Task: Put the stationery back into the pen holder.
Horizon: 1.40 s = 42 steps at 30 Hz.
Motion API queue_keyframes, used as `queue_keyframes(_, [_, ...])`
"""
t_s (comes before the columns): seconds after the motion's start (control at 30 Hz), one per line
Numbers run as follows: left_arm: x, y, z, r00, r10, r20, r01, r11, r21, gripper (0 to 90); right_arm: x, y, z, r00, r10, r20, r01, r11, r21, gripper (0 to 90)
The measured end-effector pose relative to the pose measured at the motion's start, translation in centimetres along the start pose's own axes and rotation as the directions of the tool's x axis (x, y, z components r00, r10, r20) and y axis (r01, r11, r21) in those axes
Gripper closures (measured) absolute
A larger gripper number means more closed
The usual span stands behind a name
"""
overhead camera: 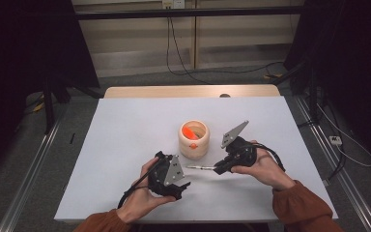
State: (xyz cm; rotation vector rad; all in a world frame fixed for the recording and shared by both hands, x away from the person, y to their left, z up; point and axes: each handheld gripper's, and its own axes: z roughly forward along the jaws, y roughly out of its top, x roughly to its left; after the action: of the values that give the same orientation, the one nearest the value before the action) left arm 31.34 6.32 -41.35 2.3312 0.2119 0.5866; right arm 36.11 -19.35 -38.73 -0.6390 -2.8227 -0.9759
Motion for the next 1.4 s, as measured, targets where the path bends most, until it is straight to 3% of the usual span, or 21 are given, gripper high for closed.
queue_keyframes(0.1, [-0.4, 0.4, 0.6, 0.9996, 0.029, 0.002, -0.029, 0.9996, 0.007, 13.6, 0.2, 0.2, 0.1, 1.0000, -0.001, -0.006, 0.001, 1.000, -0.005, 80.1])
queue_keyframes(0.2, [-0.7, 0.7, 1.1, 0.9967, 0.075, -0.032, -0.074, 0.9971, 0.015, 14.5, 0.3, 0.4, 0.3, 0.9999, -0.002, -0.012, 0.002, 1.000, 0.000, 80.1])
queue_keyframes(0.33, [-0.7, 0.8, 1.6, 0.9935, 0.100, -0.055, -0.099, 0.9950, 0.015, 18.4, 0.4, 0.8, 0.6, 0.9997, -0.010, -0.022, 0.010, 1.000, -0.001, 80.1])
queue_keyframes(0.6, [-0.4, 0.7, 2.2, 0.9959, 0.075, -0.051, -0.074, 0.9970, 0.021, 36.9, 0.6, 1.6, 1.4, 0.9994, -0.020, -0.029, 0.020, 1.000, 0.000, 80.1])
queue_keyframes(0.7, [-0.6, 0.8, 2.3, 0.9949, 0.092, -0.041, -0.090, 0.9950, 0.042, 46.5, 0.7, 1.9, 1.7, 0.9992, -0.018, -0.036, 0.019, 1.000, 0.009, 80.1])
queue_keyframes(0.93, [-1.6, 0.9, 2.5, 0.9923, 0.118, -0.036, -0.117, 0.9925, 0.034, 63.3, 0.8, 2.4, 2.3, 0.9986, -0.025, -0.047, 0.026, 1.000, 0.008, 80.1])
queue_keyframes(1.1, [-1.8, 1.0, 2.7, 0.9912, 0.131, -0.021, -0.130, 0.9908, 0.038, 70.0, 0.8, 2.4, 2.5, 0.9981, -0.027, -0.055, 0.027, 1.000, 0.011, 80.1])
queue_keyframes(1.13, [-1.6, 1.0, 2.6, 0.9880, 0.153, -0.022, -0.151, 0.9868, 0.058, 71.3, 0.8, 2.4, 2.6, 0.9981, -0.027, -0.055, 0.028, 1.000, 0.011, 80.1])
queue_keyframes(1.17, [-1.6, 0.9, 2.7, 0.9917, 0.127, -0.017, -0.127, 0.9911, 0.040, 73.6, 0.8, 2.4, 2.6, 0.9981, -0.025, -0.055, 0.026, 1.000, 0.014, 80.1])
queue_keyframes(1.23, [-1.7, 0.8, 2.8, 0.9927, 0.119, -0.019, -0.119, 0.9926, 0.025, 74.1, 0.8, 2.4, 2.7, 0.9981, -0.026, -0.057, 0.027, 1.000, 0.015, 80.1])
queue_keyframes(1.3, [-1.7, 0.8, 2.8, 0.9911, 0.131, -0.024, -0.130, 0.9910, 0.032, 74.4, 0.7, 2.4, 2.7, 0.9982, -0.025, -0.055, 0.026, 1.000, 0.017, 80.1])
queue_keyframes(1.33, [-1.5, 0.9, 2.7, 0.9872, 0.158, -0.020, -0.157, 0.9866, 0.044, 74.7, 0.7, 2.4, 2.7, 0.9981, -0.026, -0.056, 0.027, 1.000, 0.010, 80.0])
queue_keyframes(1.37, [-1.3, 1.0, 2.5, 0.9792, 0.203, -0.010, -0.201, 0.9764, 0.077, 75.2, 0.7, 2.3, 2.7, 0.9980, -0.026, -0.057, 0.026, 1.000, 0.011, 80.1])
queue_keyframes(1.4, [-1.4, 1.0, 2.6, 0.9818, 0.189, -0.013, -0.188, 0.9800, 0.064, 75.5, 0.7, 2.3, 2.7, 0.9980, -0.026, -0.057, 0.026, 1.000, 0.011, 80.1])
